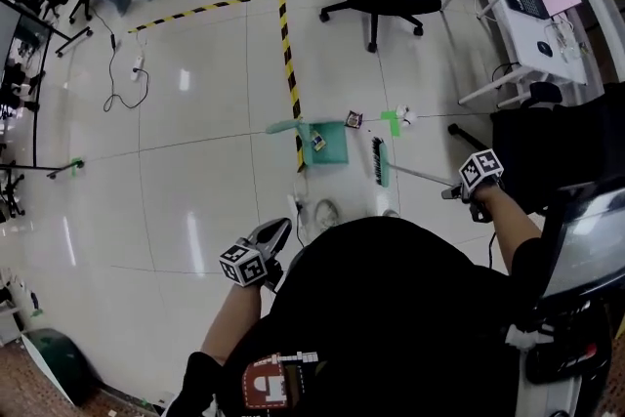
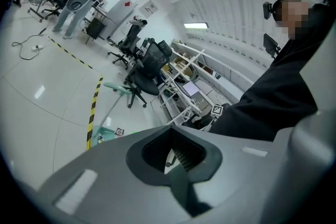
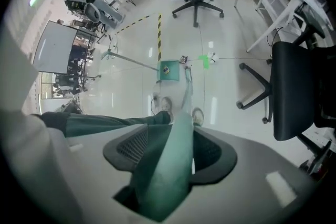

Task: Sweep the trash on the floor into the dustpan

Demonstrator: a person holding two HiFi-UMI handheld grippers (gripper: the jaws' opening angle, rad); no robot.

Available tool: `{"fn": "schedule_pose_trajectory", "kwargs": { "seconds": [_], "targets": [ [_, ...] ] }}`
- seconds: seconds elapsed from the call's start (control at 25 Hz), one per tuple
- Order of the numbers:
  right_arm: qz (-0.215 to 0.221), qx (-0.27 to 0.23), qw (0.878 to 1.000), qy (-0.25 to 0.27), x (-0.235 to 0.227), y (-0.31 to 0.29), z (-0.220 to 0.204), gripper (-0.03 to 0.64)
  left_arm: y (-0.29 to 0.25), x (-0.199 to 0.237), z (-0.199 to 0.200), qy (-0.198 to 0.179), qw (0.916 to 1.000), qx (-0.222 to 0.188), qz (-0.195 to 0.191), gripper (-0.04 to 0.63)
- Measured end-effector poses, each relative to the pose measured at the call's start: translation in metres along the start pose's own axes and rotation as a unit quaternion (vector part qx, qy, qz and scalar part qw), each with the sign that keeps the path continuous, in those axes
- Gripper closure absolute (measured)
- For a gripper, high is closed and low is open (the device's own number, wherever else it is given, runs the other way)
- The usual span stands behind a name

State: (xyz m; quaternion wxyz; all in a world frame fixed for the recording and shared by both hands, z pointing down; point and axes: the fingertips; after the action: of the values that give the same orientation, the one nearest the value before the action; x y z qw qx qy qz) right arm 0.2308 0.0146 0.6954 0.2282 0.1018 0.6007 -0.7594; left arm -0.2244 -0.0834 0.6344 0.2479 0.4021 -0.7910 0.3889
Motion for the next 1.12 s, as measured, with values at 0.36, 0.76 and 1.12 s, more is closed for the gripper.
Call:
{"fn": "schedule_pose_trajectory", "kwargs": {
  "seconds": [0.36, 0.76, 1.12],
  "targets": [
    [0.061, -0.062, 0.996, 0.01, -0.066, 0.032, -0.074, 0.373, -0.049, -0.112, -0.037, -0.058, 0.9983, -0.005, -0.008, 0.597],
    [0.128, -0.084, 0.987, 0.044, -0.126, 0.051, -0.158, 0.373, -0.053, -0.27, -0.147, -0.052, 0.998, -0.032, 0.017, 0.597],
    [0.149, -0.076, 0.984, 0.059, -0.102, 0.022, -0.22, 0.371, 0.021, -0.28, -0.194, -0.047, 0.9957, -0.061, 0.052, 0.597]
  ]
}}
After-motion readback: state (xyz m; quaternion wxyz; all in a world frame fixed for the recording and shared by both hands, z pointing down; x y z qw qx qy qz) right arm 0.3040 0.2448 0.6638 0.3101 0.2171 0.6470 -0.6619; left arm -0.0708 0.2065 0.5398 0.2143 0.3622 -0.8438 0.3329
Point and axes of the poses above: the fingertips, and each gripper's own axes: y backward along the fingers, x to its left, z out of its top, and after that the axes turned 6 degrees about z, right-handed
